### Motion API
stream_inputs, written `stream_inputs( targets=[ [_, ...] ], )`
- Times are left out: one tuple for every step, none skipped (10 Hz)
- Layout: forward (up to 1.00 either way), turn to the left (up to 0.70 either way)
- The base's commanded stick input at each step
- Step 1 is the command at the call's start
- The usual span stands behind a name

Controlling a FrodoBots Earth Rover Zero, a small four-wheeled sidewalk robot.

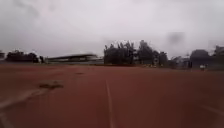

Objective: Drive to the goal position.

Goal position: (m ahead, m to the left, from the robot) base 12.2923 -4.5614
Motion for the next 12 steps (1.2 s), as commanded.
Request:
stream_inputs(
  targets=[
    [0.50,0.00],
    [0.50,0.00],
    [0.50,0.00],
    [0.50,0.00],
    [0.50,0.00],
    [0.50,0.00],
    [0.50,0.00],
    [0.50,0.00],
    [0.50,0.00],
    [0.50,0.00],
    [0.50,0.00],
    [0.50,0.00]
  ],
)
